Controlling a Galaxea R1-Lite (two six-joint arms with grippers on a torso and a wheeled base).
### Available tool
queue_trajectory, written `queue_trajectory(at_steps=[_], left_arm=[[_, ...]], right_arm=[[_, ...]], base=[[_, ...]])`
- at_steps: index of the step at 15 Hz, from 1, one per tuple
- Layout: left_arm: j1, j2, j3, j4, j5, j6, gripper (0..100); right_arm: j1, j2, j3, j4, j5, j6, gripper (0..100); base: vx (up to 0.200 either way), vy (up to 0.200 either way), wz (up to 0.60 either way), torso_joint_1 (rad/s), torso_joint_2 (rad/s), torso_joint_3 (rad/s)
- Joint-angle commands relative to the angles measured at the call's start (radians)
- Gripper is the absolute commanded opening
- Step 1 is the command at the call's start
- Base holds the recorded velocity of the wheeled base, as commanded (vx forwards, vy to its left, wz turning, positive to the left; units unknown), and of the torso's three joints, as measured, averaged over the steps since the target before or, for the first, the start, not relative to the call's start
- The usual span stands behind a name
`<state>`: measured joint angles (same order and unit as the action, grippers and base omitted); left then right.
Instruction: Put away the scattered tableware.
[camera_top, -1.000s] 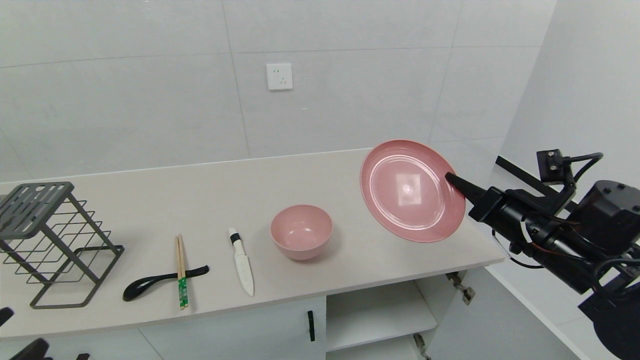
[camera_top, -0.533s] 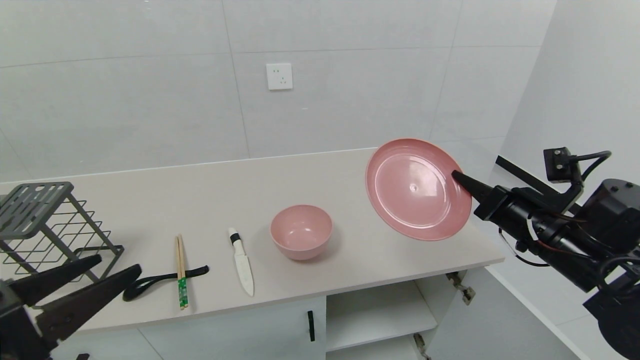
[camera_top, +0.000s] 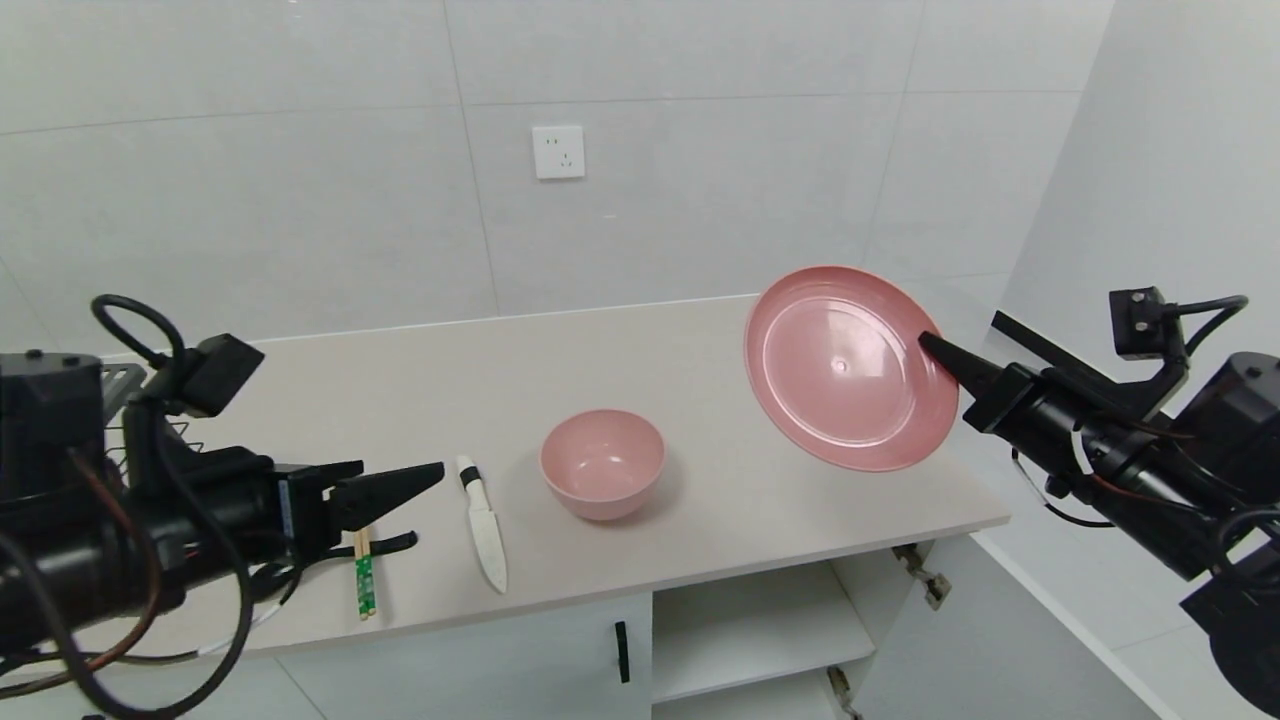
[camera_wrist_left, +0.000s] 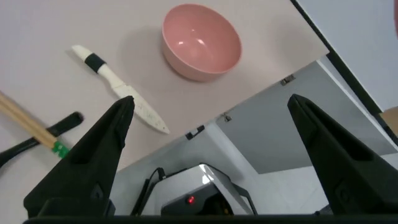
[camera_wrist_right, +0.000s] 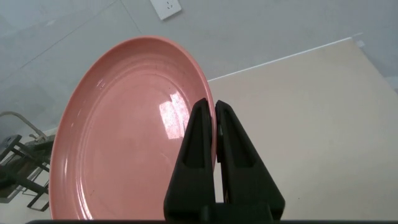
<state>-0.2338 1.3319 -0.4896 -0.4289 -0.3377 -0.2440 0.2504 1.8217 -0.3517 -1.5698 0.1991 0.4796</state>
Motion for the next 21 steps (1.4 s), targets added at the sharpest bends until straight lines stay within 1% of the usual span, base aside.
queue_trajectory(at_steps=[1, 3, 4, 6, 9, 11, 12, 13, 14, 18, 21], left_arm=[[-0.025, 0.188, -0.023, -0.096, 0.026, -0.015, 100], [-0.058, 0.256, -0.024, -0.169, 0.075, -0.014, 100], [-0.079, 0.288, -0.027, -0.202, 0.089, -0.014, 100], [-0.107, 0.369, -0.073, -0.248, 0.109, -0.015, 100], [-0.131, 0.466, -0.167, -0.251, 0.12, -0.017, 100], [-0.131, 0.524, -0.216, -0.246, 0.124, -0.018, 100], [-0.131, 0.546, -0.236, -0.246, 0.14, -0.024, 100], [-0.131, 0.546, -0.236, -0.246, 0.14, -0.024, 100], [-0.133, 0.582, -0.265, -0.249, 0.147, -0.035, 100], [-0.133, 0.641, -0.3, -0.252, 0.149, -0.035, 100], [-0.131, 0.679, -0.31, -0.252, 0.157, -0.034, 100]], right_arm=[[-0.01, -0.005, -0.003, -0.001, 0.002, 0.001, 0], [-0.023, -0.005, -0.007, -0.001, 0.002, 0.001, 0], [-0.023, -0.005, -0.007, -0.001, 0.003, 0.001, 0], [-0.02, -0.007, -0.006, -0.001, 0.003, 0.001, 0], [-0.016, -0.035, -0.003, -0.001, 0.005, 0.001, 0], [-0.016, -0.055, -0.001, -0.001, 0.022, 0.001, 0], [-0.016, -0.058, -0.001, -0.001, 0.022, 0.001, 0], [-0.016, -0.058, -0.001, -0.001, 0.022, 0.001, 0], [-0.017, -0.061, -0.001, -0.001, 0.023, 0.001, 0], [-0.016, -0.064, -0.001, -0.001, 0.023, -0.001, 0], [-0.016, -0.067, 0.0, -0.001, 0.023, -0.001, 0]], base=[[0.0, 0.0, 0.0, 0.0, 0.0, 0.0], [0.0, 0.0, 0.0, 0.0, 0.0, 0.0], [0.0, 0.0, 0.0, 0.0, 0.0, 0.0], [0.0, 0.0, 0.0, 0.0, 0.0, 0.0], [0.0, 0.0, 0.0, 0.0, 0.0, 0.0], [0.0, 0.0, 0.0, 0.0, 0.0, 0.0], [0.0, 0.0, 0.0, 0.0, 0.0, 0.0], [0.0, 0.0, 0.0, 0.0, 0.0, 0.0], [0.0, 0.0, 0.0, 0.0, 0.0, 0.0], [0.0, 0.0, 0.0, 0.0, 0.0, 0.0], [0.0, 0.0, 0.0, 0.0, 0.0, 0.0]])
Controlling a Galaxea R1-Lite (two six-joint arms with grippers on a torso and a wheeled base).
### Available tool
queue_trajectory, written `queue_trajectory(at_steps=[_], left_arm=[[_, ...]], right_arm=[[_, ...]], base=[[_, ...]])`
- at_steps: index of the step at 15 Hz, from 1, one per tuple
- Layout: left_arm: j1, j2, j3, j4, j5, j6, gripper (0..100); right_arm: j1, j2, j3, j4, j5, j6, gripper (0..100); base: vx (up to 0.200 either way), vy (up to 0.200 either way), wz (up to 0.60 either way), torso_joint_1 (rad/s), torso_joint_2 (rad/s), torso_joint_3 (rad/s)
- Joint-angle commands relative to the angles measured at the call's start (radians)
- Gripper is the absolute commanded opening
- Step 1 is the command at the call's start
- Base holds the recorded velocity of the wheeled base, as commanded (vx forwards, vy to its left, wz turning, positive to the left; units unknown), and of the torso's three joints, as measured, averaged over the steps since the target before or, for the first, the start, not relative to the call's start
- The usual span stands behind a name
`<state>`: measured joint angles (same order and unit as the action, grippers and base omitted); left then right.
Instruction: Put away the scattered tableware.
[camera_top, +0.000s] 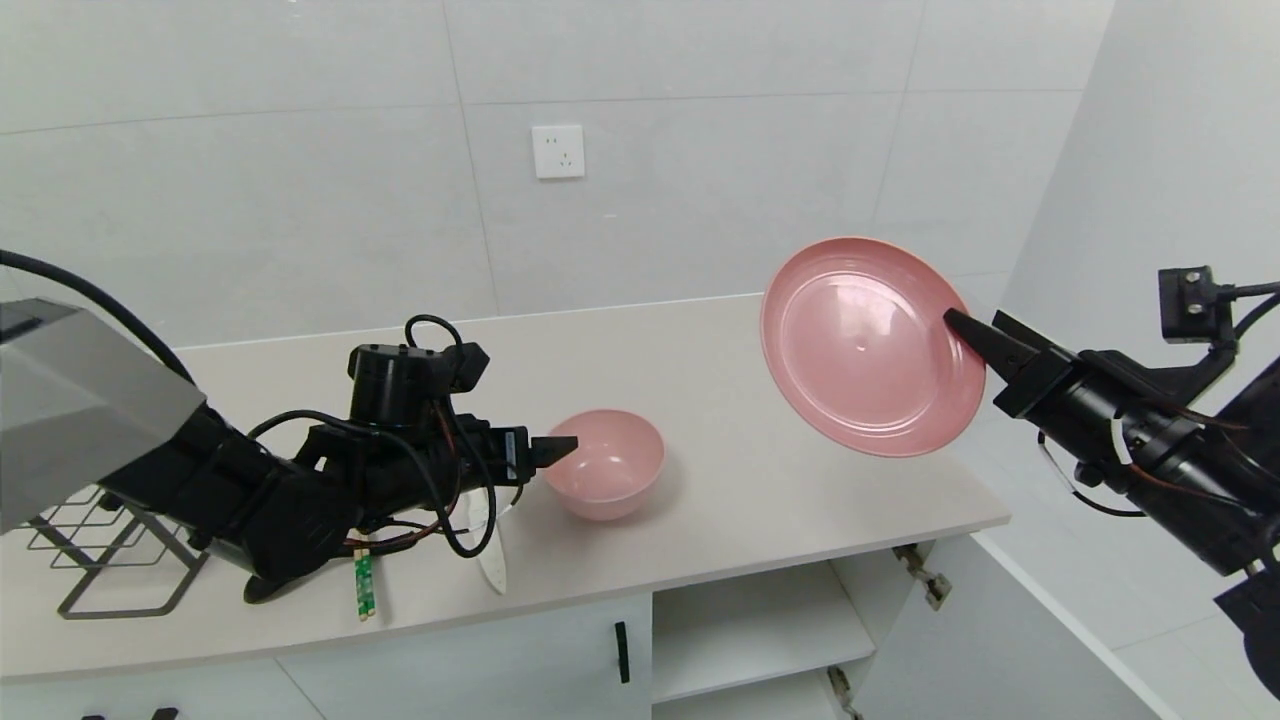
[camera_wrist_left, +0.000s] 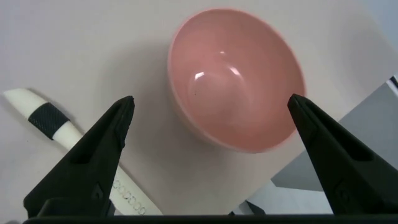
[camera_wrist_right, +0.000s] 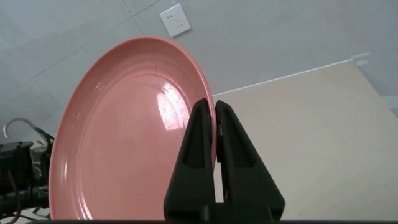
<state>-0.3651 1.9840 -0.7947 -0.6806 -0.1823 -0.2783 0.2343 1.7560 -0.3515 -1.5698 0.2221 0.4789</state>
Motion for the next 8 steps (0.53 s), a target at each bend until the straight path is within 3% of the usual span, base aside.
queue_trajectory(at_steps=[1, 8], left_arm=[[0.0, 0.042, -0.006, -0.004, 0.007, 0.001, 100], [-0.003, 0.148, -0.095, -0.03, 0.007, 0.001, 100]], right_arm=[[0.0, -0.003, 0.0, -0.001, 0.0, 0.0, 0], [0.0, -0.001, 0.0, -0.001, 0.0, 0.0, 0]], base=[[0.0, 0.0, 0.0, 0.0, 0.0, 0.0], [0.0, 0.0, 0.0, 0.0, 0.0, 0.0]])
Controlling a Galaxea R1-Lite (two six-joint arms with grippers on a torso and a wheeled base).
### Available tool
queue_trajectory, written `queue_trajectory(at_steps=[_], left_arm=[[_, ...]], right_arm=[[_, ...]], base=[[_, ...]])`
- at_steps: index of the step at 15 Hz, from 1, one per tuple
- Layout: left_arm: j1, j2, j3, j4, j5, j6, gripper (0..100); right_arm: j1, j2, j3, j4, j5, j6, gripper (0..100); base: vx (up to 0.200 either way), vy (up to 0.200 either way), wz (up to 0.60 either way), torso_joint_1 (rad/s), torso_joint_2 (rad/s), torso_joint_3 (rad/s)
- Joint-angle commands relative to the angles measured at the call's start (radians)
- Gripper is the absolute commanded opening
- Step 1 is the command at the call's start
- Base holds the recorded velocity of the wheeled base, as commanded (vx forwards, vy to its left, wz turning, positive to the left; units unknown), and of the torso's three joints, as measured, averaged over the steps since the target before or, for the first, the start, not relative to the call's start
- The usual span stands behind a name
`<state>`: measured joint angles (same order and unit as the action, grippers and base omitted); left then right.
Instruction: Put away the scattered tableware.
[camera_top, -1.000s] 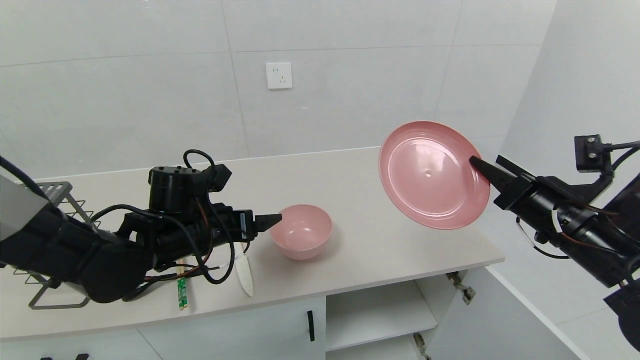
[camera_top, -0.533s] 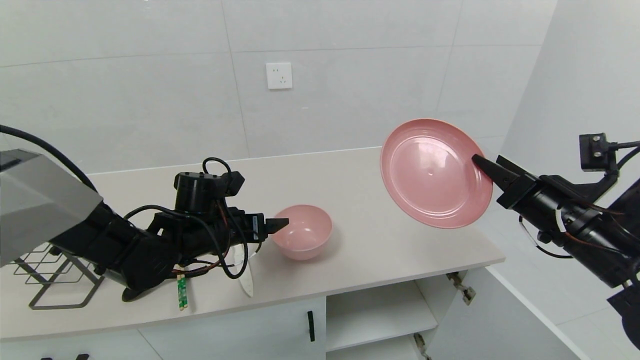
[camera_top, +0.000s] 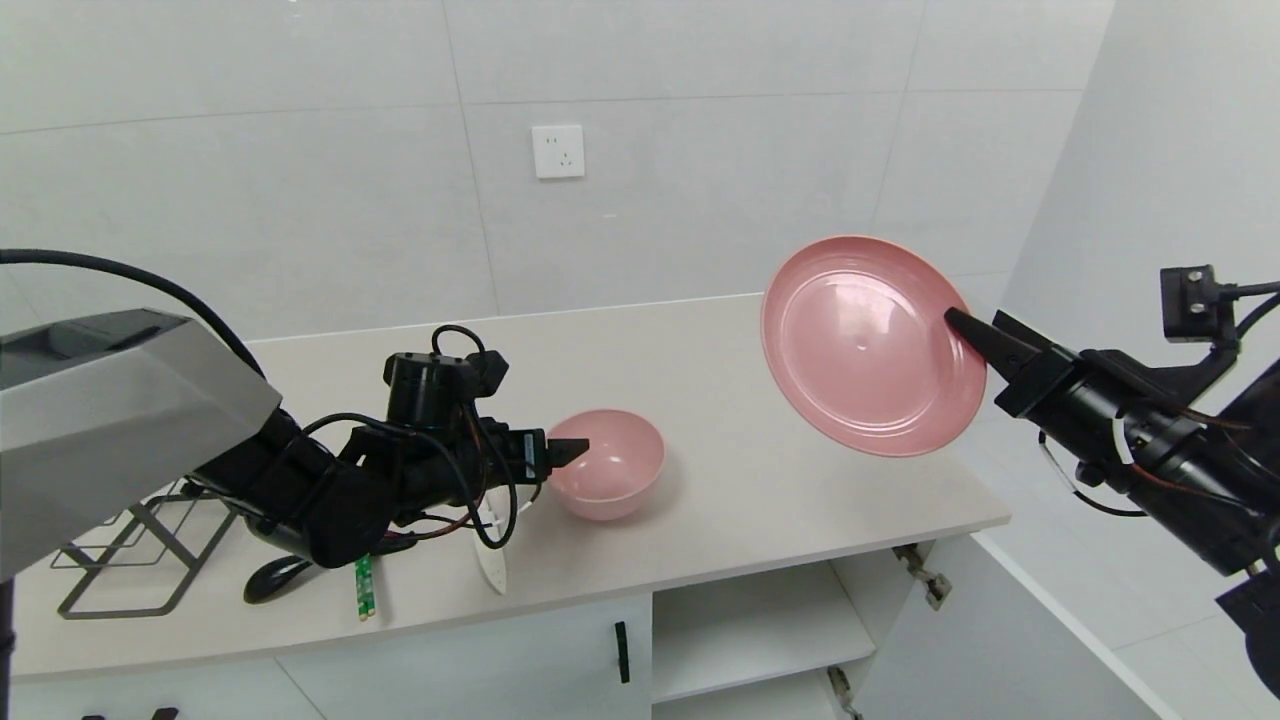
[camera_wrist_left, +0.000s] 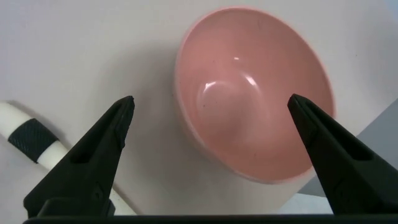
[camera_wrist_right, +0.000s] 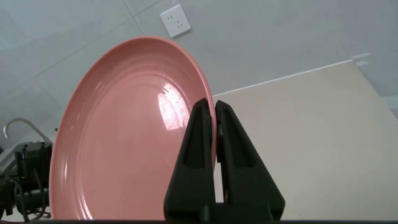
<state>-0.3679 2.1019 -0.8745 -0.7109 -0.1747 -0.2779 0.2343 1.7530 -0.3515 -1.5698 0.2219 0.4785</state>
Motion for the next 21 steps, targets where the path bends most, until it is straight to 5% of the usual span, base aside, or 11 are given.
queue_trajectory(at_steps=[1, 14, 15, 21], left_arm=[[-0.003, 0.053, -0.035, -0.001, 0.0, 0.0, 100], [-0.013, 0.155, -0.123, -0.004, 0.014, -0.001, 100], [-0.014, 0.159, -0.126, -0.004, 0.02, -0.001, 0], [-0.016, 0.153, -0.115, -0.027, 0.053, 0.002, 0]], right_arm=[[0.002, 0.002, 0.0, -0.001, 0.001, 0.0, 0], [0.0, 0.0, 0.0, -0.001, 0.001, -0.001, 0], [0.0, 0.0, 0.0, -0.001, 0.001, -0.003, 0], [0.0, 0.002, -0.001, -0.001, 0.001, -0.014, 0]], base=[[0.0, 0.0, 0.0, 0.0, 0.0, 0.0], [0.0, 0.0, 0.0, 0.0, 0.0, 0.0], [0.0, 0.0, 0.0, 0.0, 0.0, 0.0], [0.0, 0.0, 0.0, 0.0, 0.0, 0.0]])
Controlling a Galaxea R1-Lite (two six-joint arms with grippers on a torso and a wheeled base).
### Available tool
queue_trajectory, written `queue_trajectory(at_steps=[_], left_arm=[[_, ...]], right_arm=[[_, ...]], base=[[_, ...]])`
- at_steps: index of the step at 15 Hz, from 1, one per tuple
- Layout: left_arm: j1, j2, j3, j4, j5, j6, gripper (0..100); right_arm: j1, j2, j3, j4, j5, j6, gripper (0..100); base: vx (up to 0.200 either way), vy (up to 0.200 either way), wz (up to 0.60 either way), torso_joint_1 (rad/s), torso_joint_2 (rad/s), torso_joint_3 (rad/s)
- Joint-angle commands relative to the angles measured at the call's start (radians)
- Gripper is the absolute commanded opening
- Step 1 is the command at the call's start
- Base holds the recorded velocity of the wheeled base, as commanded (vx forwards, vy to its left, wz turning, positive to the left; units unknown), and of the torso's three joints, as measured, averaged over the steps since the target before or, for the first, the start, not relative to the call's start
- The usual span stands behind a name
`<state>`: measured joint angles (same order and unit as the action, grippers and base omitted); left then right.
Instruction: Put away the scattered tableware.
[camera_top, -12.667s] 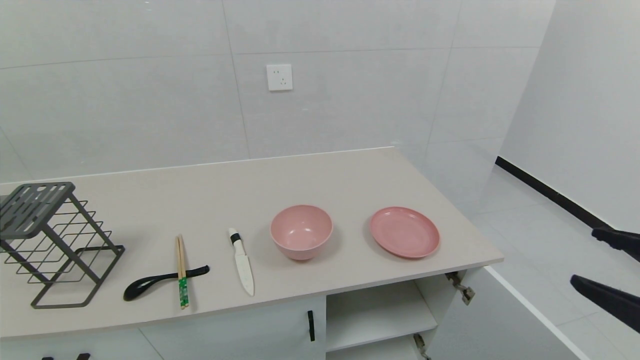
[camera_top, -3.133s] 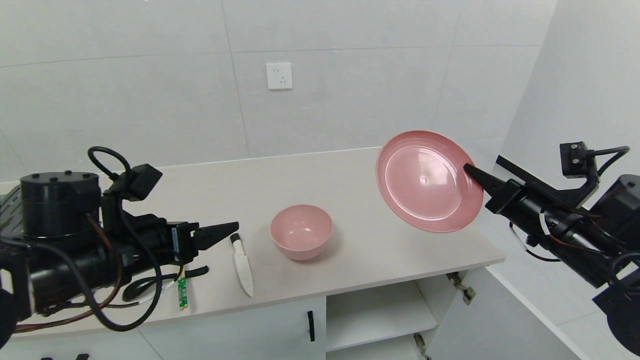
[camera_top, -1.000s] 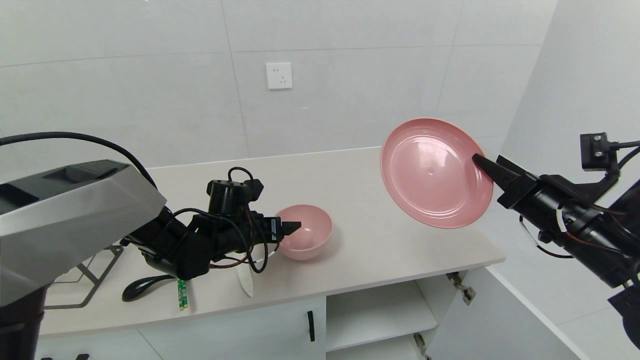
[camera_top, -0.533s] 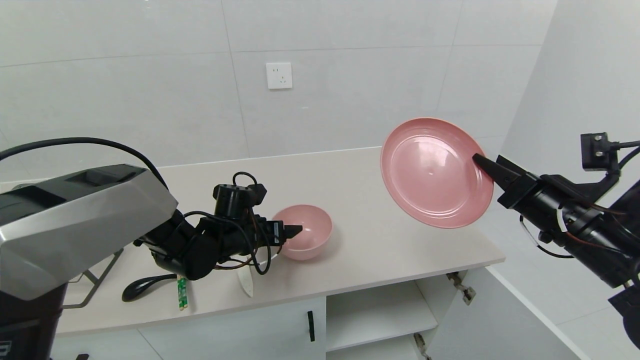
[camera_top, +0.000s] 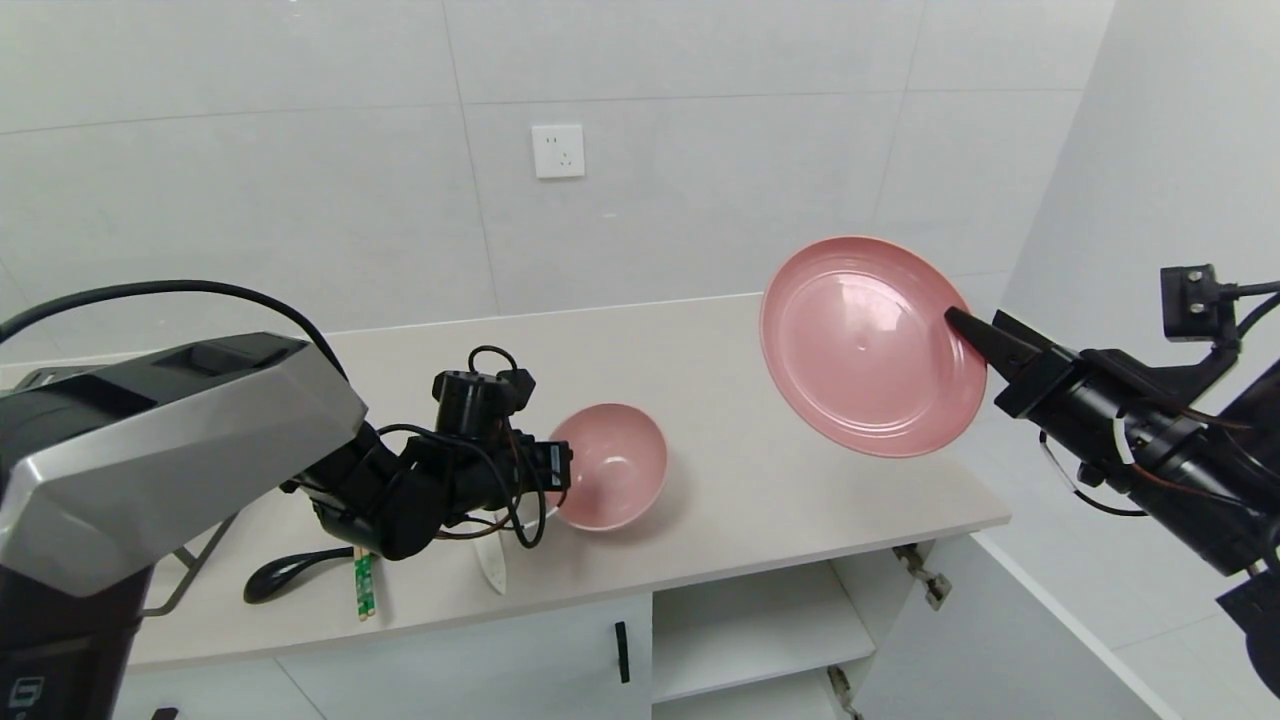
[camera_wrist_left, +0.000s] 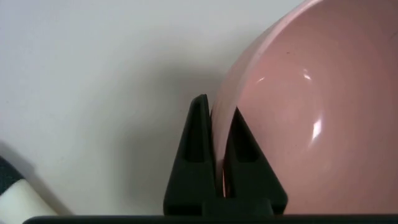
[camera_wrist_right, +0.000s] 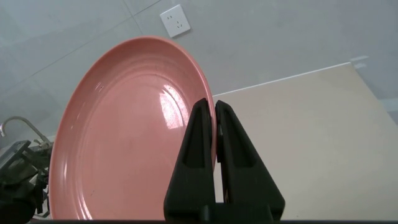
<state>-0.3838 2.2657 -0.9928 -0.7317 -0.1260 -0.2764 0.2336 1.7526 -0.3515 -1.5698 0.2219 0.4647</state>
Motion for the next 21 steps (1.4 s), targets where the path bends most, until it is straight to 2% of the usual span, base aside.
queue_trajectory(at_steps=[1, 2, 5, 10, 14, 16, 18, 21], left_arm=[[0.0, -0.018, 0.003, -0.029, 0.005, 0.0, 0], [0.0, -0.046, 0.005, -0.072, 0.005, 0.0, 0], [0.006, -0.144, 0.02, -0.083, 0.003, 0.003, 0], [0.016, -0.301, 0.111, -0.086, 0.0, 0.011, 0], [0.036, -0.537, 0.261, -0.084, -0.003, 0.019, 0], [0.056, -0.629, 0.344, -0.086, -0.003, 0.045, 0], [0.062, -0.724, 0.419, -0.086, -0.004, 0.04, 0], [0.089, -0.859, 0.505, -0.078, -0.012, 0.019, 0]], right_arm=[[0.001, 0.002, -0.001, -0.001, 0.001, 0.0, 0], [0.001, 0.002, -0.001, -0.001, 0.001, 0.0, 0], [0.001, 0.002, -0.004, -0.001, 0.001, -0.003, 0], [0.001, -0.001, -0.027, -0.001, 0.001, -0.04, 0], [0.001, -0.001, -0.07, -0.001, -0.001, -0.054, 0], [-0.005, -0.013, -0.067, -0.001, 0.001, -0.101, 0], [-0.023, -0.013, -0.043, -0.001, 0.001, -0.17, 0], [-0.022, -0.022, -0.044, -0.001, 0.001, -0.164, 0]], base=[[0.0, 0.0, 0.0, 0.0, 0.0, 0.0], [0.0, 0.0, 0.0, 0.0, 0.0, 0.0], [0.0, 0.0, 0.0, 0.0, 0.0, 0.0], [0.0, 0.0, 0.0, 0.0, 0.0, 0.0], [0.0, 0.0, 0.0, 0.0, 0.0, 0.0], [0.0, 0.0, 0.0, 0.0, 0.0, 0.0], [0.0, 0.0, 0.0, 0.0, 0.0, 0.0], [0.0, 0.0, 0.0, 0.0, 0.0, 0.0]])
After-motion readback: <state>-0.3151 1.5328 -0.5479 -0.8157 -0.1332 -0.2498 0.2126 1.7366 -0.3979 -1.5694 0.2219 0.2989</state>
